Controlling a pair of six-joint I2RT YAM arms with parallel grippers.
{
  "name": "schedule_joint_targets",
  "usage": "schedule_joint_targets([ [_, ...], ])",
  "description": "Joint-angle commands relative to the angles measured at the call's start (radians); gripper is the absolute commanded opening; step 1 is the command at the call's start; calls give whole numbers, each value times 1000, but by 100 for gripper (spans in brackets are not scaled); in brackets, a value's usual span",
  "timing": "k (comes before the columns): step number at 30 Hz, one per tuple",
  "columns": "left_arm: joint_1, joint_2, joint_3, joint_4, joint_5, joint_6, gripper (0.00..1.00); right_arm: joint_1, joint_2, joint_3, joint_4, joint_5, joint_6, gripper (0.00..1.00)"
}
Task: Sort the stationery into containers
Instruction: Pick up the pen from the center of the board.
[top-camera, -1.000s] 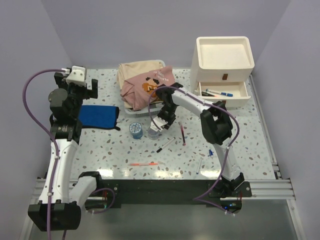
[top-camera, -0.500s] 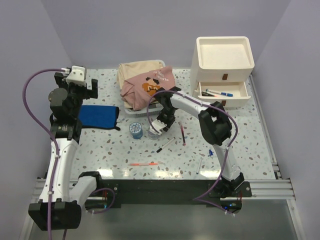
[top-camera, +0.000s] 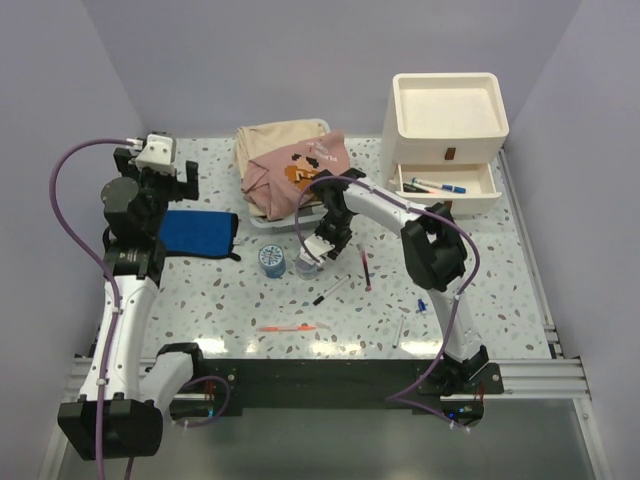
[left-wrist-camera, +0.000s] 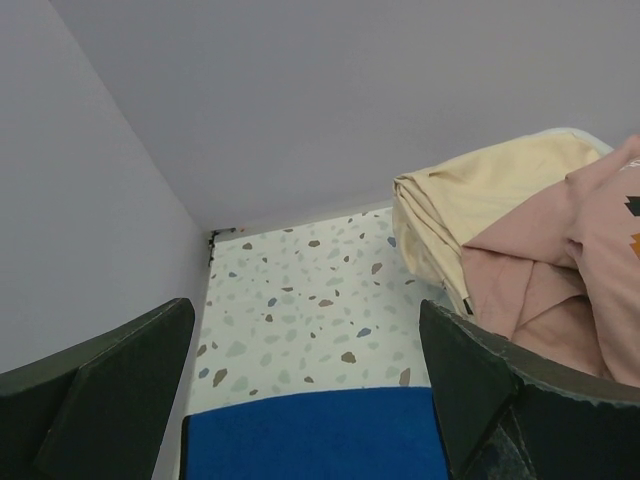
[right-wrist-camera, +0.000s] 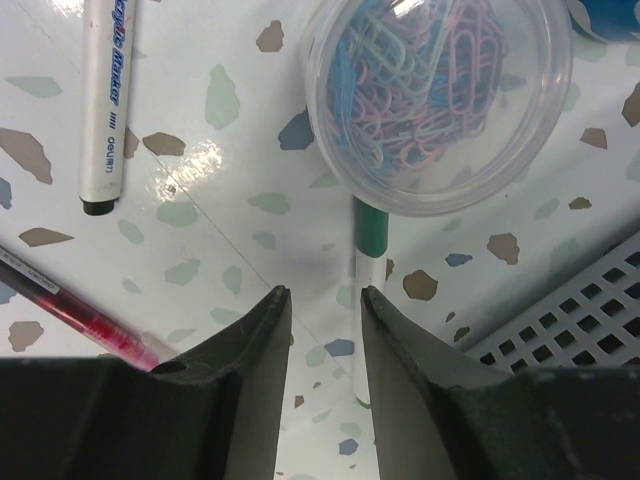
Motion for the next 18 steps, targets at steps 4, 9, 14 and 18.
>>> schedule_joint_targets([
  [4, 12, 0, -1, 62, 20, -25, 100, -6, -48, -35, 201, 69, 15, 43],
  [9, 14, 7, 11, 48, 17, -19, 100, -6, -32, -51, 227, 92, 23, 43],
  [14, 14, 18, 11, 57, 28, -30, 100, 4, -8, -78, 149, 149, -45, 40],
  [18, 14, 29, 11, 68, 29, -42, 100, 10, -2, -121, 35, 195, -100, 39],
])
